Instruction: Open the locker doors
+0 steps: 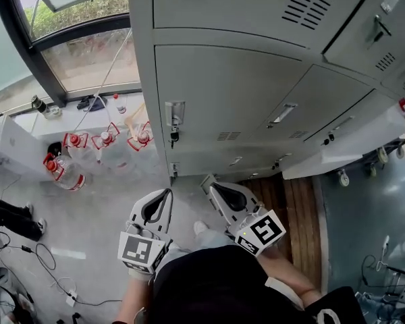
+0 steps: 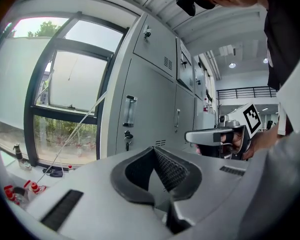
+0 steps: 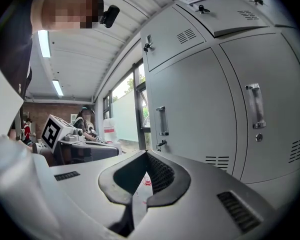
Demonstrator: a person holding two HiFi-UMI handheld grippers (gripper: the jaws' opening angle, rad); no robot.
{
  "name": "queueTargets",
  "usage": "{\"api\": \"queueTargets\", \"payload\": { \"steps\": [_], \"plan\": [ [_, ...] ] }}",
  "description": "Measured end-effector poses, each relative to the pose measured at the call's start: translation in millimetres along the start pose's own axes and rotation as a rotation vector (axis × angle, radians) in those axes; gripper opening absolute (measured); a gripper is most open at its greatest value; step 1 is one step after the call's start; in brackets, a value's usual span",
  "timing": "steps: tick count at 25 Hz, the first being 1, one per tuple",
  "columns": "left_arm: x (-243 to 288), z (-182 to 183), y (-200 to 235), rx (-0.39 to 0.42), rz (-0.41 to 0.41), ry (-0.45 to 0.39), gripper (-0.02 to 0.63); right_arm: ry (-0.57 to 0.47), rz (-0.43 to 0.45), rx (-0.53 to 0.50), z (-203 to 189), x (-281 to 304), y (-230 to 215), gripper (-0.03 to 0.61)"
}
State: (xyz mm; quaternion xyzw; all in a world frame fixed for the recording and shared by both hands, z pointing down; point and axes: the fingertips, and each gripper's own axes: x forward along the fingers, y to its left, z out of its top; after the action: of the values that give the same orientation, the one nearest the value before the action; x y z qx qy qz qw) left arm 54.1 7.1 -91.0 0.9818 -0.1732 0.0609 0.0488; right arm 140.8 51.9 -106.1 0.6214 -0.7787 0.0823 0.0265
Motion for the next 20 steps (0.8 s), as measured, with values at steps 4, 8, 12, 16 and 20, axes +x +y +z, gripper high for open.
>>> {"api": "queueTargets", "payload": {
  "steps": [4, 8, 12, 16, 20],
  "plan": [
    [2, 14, -5, -0.015, 0.01, -0.008, 0.017, -0.008, -0.002, 0.0, 6, -5, -2, 0.028],
    [-1, 10, -6, 0.026, 0.001, -0.003, 0.017, -0.02, -0.006, 0.008, 9, -9, -3, 0.028],
    [-6, 10, -10, 0.028, 0.011, 0.008, 0.017, -0.009, -0.005, 0.008, 8, -12, 0, 0.028],
    [-9, 15, -15, 0.011, 0.01, 0.002, 0.017, 0.009, 0.001, 0.007, 3, -14, 7, 0.026],
    [-13, 6, -16, 0.025, -0.002, 0.018, 0.017, 0.001, -0.003, 0.032, 0, -17, 9, 0.027]
  ]
}}
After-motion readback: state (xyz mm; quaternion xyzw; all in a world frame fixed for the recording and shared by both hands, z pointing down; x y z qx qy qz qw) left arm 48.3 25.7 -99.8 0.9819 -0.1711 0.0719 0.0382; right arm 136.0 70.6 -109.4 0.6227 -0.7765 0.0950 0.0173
